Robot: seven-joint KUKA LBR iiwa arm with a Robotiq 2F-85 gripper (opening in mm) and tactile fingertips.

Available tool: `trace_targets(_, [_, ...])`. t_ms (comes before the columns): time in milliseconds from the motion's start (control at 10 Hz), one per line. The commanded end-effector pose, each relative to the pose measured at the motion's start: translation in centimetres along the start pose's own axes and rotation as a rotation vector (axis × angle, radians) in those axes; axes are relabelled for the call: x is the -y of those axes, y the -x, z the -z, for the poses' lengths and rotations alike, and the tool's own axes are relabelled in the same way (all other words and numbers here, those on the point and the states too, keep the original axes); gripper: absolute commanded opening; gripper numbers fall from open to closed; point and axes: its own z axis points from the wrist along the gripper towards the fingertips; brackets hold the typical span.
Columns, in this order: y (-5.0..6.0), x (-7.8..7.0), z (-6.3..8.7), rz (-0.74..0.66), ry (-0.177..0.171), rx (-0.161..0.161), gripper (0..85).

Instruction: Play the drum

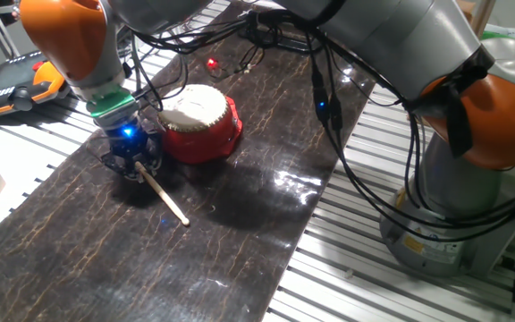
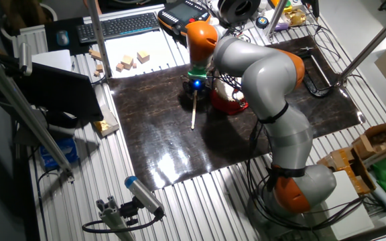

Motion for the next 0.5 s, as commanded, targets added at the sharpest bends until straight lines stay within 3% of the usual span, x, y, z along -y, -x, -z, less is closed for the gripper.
trace_targets(0, [0.00,0.00,-0.02,0.002,0.002,-0.004,23.3])
trace_targets(400, [-0.07,-0.09,0.11,0.014,-0.005,-0.010,20.0])
